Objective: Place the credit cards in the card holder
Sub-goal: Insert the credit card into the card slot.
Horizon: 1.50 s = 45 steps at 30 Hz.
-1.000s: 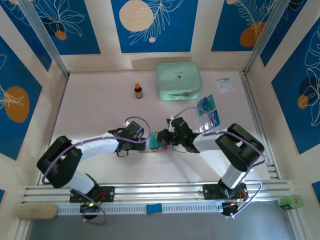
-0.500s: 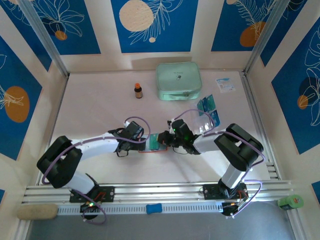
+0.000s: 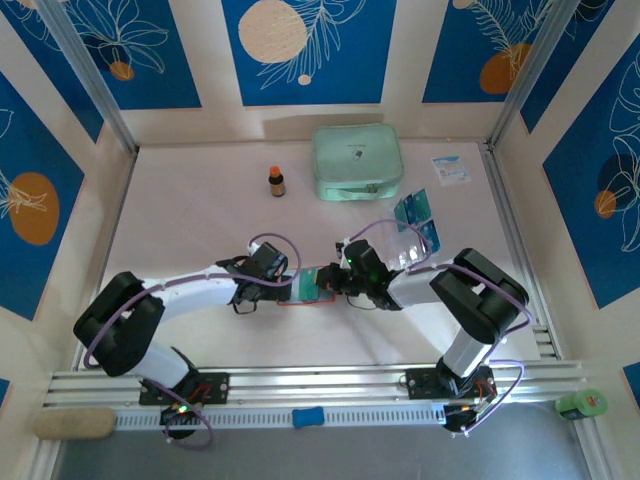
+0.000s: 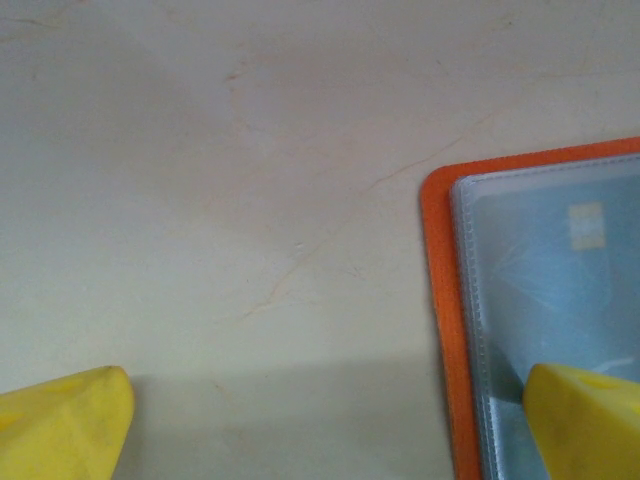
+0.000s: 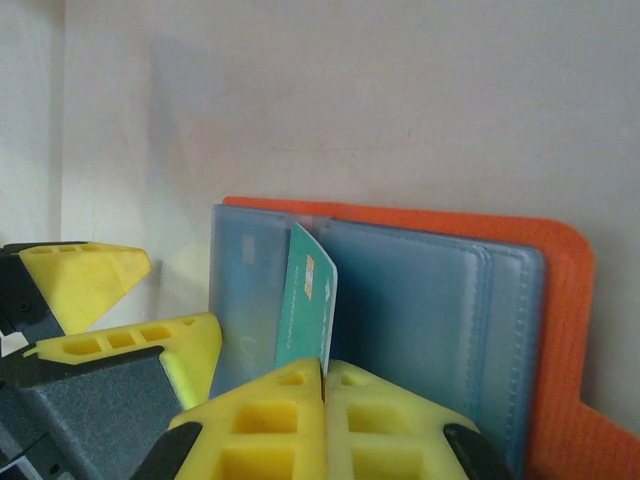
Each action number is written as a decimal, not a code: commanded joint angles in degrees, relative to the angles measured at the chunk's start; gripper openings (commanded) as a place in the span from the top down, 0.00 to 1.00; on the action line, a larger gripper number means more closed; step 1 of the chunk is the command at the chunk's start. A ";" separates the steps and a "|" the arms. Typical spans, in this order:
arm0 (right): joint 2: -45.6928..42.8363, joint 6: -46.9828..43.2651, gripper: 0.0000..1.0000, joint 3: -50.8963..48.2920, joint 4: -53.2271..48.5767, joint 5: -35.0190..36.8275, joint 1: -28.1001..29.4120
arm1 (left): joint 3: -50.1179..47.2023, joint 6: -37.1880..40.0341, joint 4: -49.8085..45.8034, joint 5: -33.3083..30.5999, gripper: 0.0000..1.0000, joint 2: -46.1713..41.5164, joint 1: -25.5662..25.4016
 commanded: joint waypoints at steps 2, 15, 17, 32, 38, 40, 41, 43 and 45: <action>-0.72 -1.06 1.00 -0.81 -3.84 -0.59 0.65 | -0.72 -0.32 -1.90 -0.94 0.00 -0.02 0.47; 1.61 -1.00 1.00 0.85 -4.88 -1.90 0.92 | -0.72 -0.40 -1.79 -0.89 0.00 0.10 0.45; 1.96 -1.04 1.00 1.12 -5.06 -2.13 0.91 | -0.71 -0.40 -1.81 -0.86 0.00 0.07 0.43; 4.30 -0.92 1.00 3.05 -6.13 -3.14 1.21 | -0.72 -0.40 -1.79 -0.86 0.00 -0.18 0.43; 5.95 -1.32 1.00 4.91 -7.79 -4.50 1.44 | -0.48 -0.40 -1.74 -0.77 0.00 -0.07 0.43; 6.23 -1.90 1.00 5.71 -9.17 -5.18 1.52 | -0.32 -0.42 -1.75 -0.77 0.00 -0.11 0.45; 6.15 -2.42 0.96 6.10 -10.17 -5.46 1.53 | -0.22 -0.43 -1.94 -0.77 0.00 -0.23 0.43; 5.31 -3.84 0.87 6.95 -12.88 -5.86 1.27 | 0.06 -0.53 -2.25 -0.62 0.00 -0.57 0.44; 3.16 -6.23 0.79 8.11 -16.95 -5.92 0.93 | 0.40 -0.81 -2.58 -0.43 0.00 -1.50 0.45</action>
